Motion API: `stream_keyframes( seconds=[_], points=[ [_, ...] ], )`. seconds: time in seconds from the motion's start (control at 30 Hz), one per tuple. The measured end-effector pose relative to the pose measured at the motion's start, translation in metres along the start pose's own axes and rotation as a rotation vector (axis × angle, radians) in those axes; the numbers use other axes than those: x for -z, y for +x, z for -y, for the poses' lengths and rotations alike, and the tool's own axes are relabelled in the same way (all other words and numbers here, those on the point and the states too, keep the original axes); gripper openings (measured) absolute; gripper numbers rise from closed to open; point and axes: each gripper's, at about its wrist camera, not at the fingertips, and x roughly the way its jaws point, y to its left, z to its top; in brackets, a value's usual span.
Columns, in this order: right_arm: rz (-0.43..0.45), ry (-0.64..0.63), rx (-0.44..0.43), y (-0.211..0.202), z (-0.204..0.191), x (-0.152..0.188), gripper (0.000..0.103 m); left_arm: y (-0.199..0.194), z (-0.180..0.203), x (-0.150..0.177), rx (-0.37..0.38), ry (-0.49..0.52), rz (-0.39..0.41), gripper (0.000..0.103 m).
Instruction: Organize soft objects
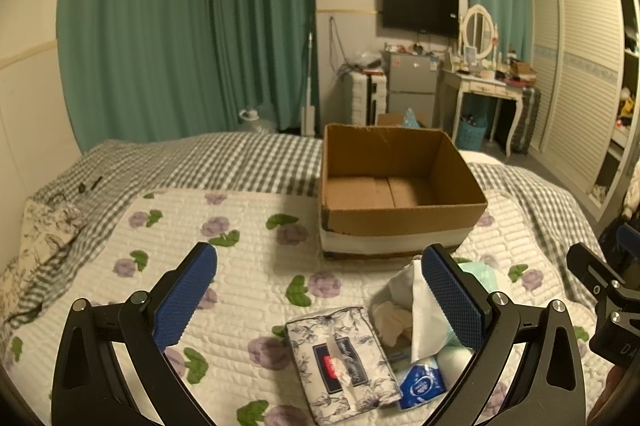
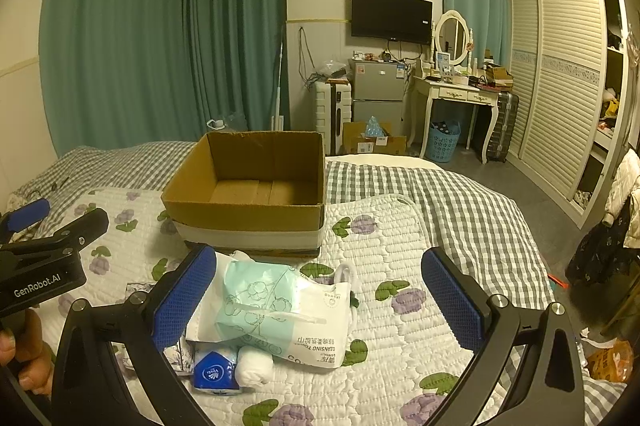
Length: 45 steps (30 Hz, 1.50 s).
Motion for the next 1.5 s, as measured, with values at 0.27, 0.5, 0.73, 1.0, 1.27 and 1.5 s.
stream_keyframes(
  seconds=[0.27, 0.5, 0.73, 1.0, 1.27, 1.5],
  points=[
    [0.0, -0.002, 0.002, 0.0002, -0.0007, -0.0004, 0.103, 0.0, 0.0, -0.0002, 0.001, 0.0, -0.001, 0.103],
    [-0.001, -0.003, 0.002, 0.0005, -0.001, -0.0001, 0.103, -0.0001, 0.0003, -0.0002, 0.001, 0.0, -0.001, 0.103],
    [0.003, -0.002, 0.003, 0.0005, -0.0014, 0.0, 0.103, -0.0001, 0.0002, -0.0002, 0.0, 0.0, -0.001, 0.103],
    [0.004, -0.004, 0.005, 0.0011, -0.0012, 0.0009, 0.103, -0.0004, -0.0005, 0.0, 0.008, 0.0, 0.003, 0.103],
    [0.009, -0.008, 0.014, 0.0003, 0.0001, 0.0022, 0.103, 0.0001, 0.0035, 0.0018, 0.023, 0.001, 0.01, 0.103],
    [0.01, -0.011, 0.034, -0.0003, 0.0046, -0.0003, 0.103, 0.0047, -0.0027, -0.001, 0.025, -0.029, -0.021, 0.103]
  ],
)
